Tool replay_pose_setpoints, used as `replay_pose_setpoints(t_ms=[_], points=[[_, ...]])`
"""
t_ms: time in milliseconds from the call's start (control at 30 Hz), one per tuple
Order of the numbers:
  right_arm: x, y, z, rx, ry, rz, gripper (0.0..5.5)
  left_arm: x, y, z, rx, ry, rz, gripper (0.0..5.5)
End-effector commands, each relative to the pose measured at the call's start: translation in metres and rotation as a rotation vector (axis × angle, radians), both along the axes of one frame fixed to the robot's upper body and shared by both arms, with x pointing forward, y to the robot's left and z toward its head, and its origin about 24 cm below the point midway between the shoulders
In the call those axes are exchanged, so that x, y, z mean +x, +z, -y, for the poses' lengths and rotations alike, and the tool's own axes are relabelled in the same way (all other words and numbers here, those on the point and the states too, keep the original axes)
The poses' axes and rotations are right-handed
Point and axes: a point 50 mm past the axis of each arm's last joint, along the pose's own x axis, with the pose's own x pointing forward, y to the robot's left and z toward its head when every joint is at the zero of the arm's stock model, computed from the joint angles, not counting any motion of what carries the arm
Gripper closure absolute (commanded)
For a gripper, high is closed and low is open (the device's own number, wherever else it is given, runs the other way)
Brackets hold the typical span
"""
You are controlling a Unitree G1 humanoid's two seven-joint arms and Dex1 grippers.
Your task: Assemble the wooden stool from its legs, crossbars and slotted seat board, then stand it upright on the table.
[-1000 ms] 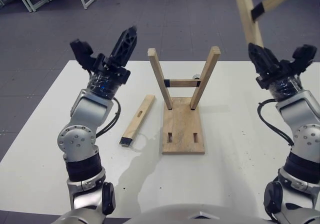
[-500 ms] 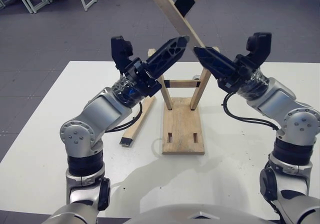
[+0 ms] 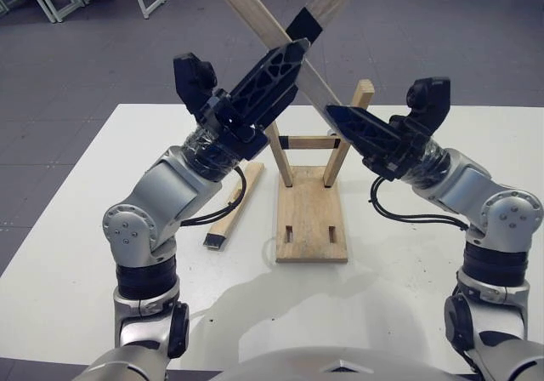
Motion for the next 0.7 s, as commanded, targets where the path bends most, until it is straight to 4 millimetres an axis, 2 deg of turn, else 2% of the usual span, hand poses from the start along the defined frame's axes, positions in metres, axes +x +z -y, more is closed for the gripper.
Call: replay_pose_setpoints(t_ms=[33, 267, 400, 500, 533, 700], points=[[-0.003, -0.003, 0.002, -0.033, 0.058, -0.017, 3.49, -0.004, -0.004, 0.003, 0.046, -0.03, 0.008, 2.01], [-0.007, -0.002, 0.002, -0.039, 0.092, -0.022, 3.49, -0.004, -0.014, 0.001, 0.11, -0.029, -0.001, 3.23], [-0.007, -0.003, 0.004, -0.049, 0.093, -0.037, 3.49, -0.002, -0.023, -0.008, 0.145, -0.007, -0.021, 3.34], [-0.009, -0.008, 0.006, -0.072, 0.103, -0.045, 3.49, 0.002, -0.02, -0.015, 0.131, 0.034, -0.012, 3.36], [-0.01, -0.009, 0.006, -0.08, 0.109, -0.044, 3.13, 0.004, -0.019, -0.017, 0.127, 0.053, -0.01, 3.36], [-0.008, -0.015, 0.01, -0.106, 0.106, -0.057, 2.19, 0.011, -0.022, -0.031, 0.152, 0.134, -0.01, 3.45]])
